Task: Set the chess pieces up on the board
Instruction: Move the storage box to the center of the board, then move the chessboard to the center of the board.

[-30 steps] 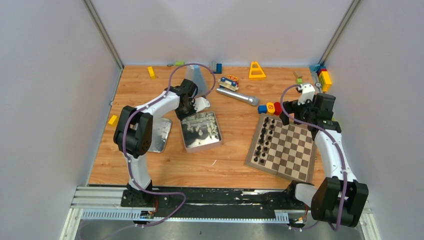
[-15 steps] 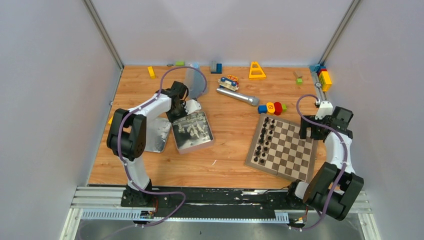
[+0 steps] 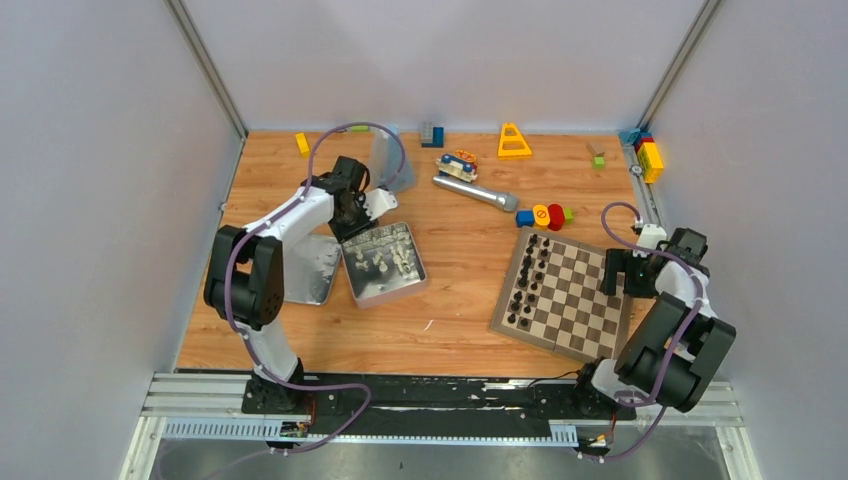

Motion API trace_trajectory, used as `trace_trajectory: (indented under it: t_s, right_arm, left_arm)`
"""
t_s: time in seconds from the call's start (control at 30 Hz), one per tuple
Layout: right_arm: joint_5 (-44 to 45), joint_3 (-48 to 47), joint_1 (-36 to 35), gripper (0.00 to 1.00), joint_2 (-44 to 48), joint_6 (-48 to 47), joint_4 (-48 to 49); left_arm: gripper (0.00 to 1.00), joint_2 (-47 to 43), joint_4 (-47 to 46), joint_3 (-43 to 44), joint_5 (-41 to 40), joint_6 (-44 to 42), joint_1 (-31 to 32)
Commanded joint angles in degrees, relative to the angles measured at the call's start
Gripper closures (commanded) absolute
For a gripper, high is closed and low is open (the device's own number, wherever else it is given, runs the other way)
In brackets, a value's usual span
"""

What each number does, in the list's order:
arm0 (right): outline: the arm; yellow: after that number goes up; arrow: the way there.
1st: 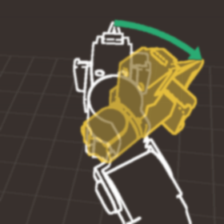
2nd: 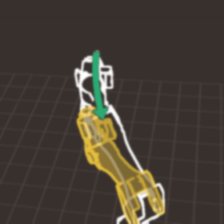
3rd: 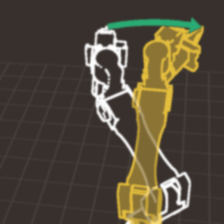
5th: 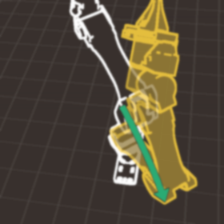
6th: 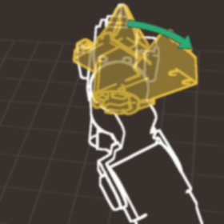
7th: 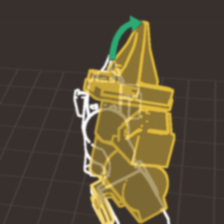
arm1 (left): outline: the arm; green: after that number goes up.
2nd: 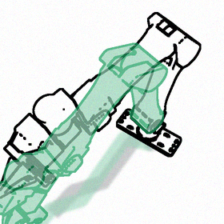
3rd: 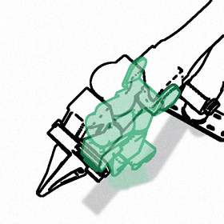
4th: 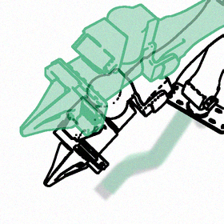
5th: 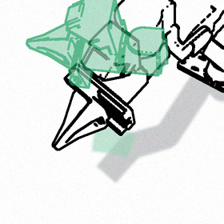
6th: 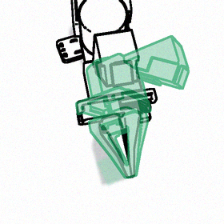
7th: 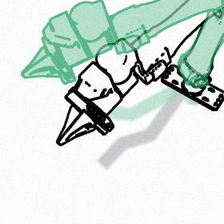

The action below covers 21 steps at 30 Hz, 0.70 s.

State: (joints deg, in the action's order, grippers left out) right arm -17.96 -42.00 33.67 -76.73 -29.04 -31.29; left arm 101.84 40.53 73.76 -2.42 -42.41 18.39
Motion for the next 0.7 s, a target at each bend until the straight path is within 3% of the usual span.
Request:
trace_trajectory:
  t_s: [0.0, 0.37, 0.67]
  right_arm:
    - [-2.2, 0.2, 0.3, 0.09, -1.9, -1.7, -0.1]
    - [-9.5, 0.6, 0.3, 0.12, -5.3, -3.8, -3.1]
    - [-13.8, 2.4, -1.3, 0.12, -4.2, -4.9, -5.1]
  left_arm:
    - [0.45, -3.9, -2.5, -0.1, 0.6, 3.0, -0.3]
    - [0.3, -11.0, -4.4, -4.5, -0.5, 5.7, -0.3]
    - [0.26, -18.5, -4.2, -8.9, -0.6, 6.5, -0.3]
